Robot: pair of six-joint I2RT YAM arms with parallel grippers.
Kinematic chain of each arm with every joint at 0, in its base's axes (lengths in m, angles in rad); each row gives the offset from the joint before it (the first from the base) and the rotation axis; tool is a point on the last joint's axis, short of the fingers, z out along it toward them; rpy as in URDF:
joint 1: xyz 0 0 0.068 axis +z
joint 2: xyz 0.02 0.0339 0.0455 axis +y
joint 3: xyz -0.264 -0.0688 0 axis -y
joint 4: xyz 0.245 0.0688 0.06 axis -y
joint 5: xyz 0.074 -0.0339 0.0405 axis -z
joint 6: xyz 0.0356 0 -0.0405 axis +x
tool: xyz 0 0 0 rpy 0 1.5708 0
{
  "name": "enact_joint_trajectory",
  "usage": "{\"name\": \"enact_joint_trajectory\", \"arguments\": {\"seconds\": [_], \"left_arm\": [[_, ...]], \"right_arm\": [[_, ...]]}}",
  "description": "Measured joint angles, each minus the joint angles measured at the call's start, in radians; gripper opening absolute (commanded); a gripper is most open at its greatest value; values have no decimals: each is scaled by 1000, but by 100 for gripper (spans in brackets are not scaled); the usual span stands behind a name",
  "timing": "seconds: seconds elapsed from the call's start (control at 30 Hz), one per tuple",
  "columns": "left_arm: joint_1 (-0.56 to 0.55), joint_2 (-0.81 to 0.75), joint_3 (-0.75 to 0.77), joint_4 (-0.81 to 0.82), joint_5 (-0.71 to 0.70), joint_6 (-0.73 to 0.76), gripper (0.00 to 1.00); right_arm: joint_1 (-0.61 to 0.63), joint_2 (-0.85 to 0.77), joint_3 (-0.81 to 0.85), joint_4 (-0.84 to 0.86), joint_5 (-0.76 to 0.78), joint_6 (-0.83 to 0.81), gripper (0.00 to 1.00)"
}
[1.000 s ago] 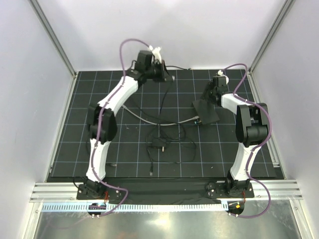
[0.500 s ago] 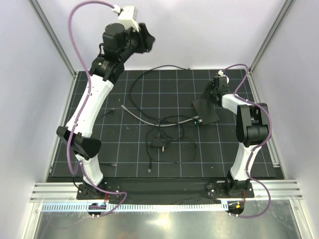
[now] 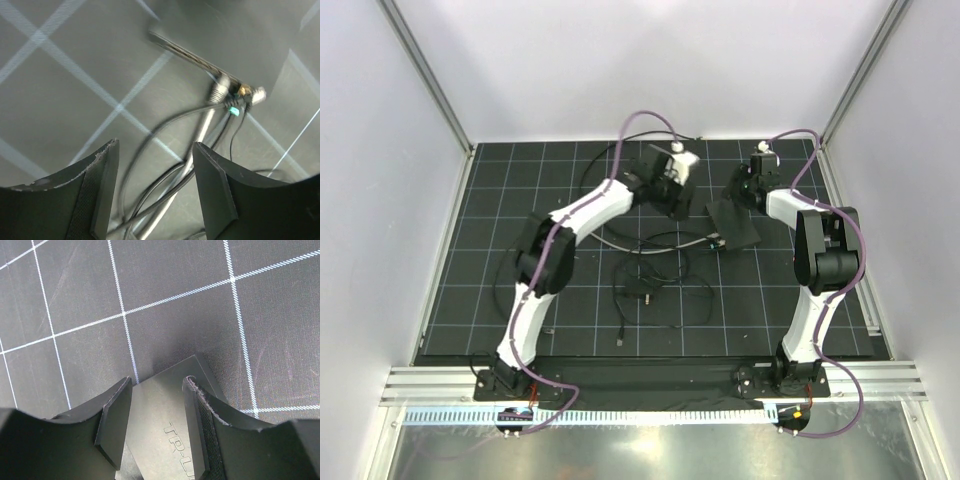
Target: Pull the plug from the switch port
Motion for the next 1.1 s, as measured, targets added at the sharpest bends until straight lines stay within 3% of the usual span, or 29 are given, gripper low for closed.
{"name": "enact_joint_trajectory", "arguments": {"seconds": [0.4,0.7,0.9,1.03,1.1], "left_arm": [[-171,263,234,-73,-90,302,58],[-171,277,245,-86,-108,351,52],[-168,325,311,-105,-161,368,33],[-154,338,319,-105,-167,360,31],[-148,338,319,-102,-166,352,36]], "right_arm": [[-9,0,-16,35,-40,1,53],[-11,0,-21,47,-51,5,53],[-13,0,-23,51,-57,8,53],[-13,0,-25,55,-63,11,53],[-13,0,-26,57,-65,12,53]]}}
